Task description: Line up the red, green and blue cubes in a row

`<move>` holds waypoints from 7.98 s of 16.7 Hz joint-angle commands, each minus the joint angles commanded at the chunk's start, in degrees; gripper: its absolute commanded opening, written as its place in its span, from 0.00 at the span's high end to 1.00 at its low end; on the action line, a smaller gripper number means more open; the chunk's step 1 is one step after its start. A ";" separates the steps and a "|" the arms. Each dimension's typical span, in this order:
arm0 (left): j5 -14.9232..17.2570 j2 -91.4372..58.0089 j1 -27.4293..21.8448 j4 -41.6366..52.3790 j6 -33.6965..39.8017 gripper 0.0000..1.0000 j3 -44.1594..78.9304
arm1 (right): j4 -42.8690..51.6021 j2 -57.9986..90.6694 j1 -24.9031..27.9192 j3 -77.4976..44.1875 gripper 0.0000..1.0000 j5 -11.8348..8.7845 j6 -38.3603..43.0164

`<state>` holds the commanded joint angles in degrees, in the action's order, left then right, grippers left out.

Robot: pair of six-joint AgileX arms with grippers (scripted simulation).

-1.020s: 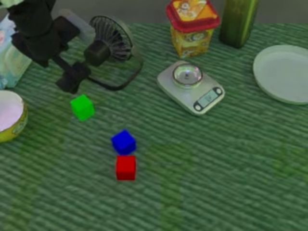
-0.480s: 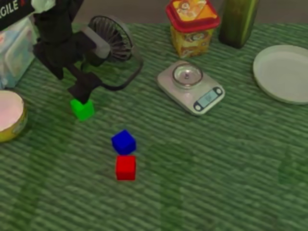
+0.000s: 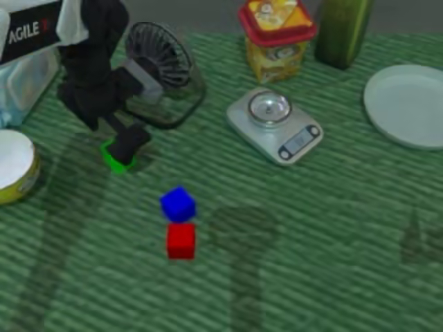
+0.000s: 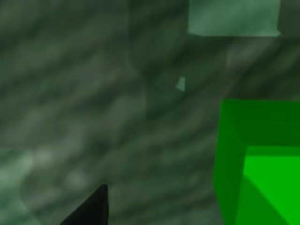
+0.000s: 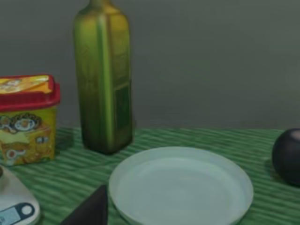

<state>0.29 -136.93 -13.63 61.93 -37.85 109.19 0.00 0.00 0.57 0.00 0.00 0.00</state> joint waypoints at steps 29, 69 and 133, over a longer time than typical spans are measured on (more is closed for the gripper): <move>0.41 -1.13 0.02 -5.43 0.23 1.00 -4.10 | 0.00 0.00 0.00 0.00 0.00 0.00 0.00; 0.27 12.51 -30.41 -7.12 -8.05 1.00 -19.09 | 0.00 0.00 0.00 0.00 0.00 0.00 0.00; -0.11 10.73 -16.63 -11.05 15.78 0.00 -21.67 | 0.00 0.00 0.00 0.00 0.00 0.00 0.00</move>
<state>0.18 -126.20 -30.26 50.89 -22.07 87.52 0.00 0.00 0.57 0.00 0.00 0.00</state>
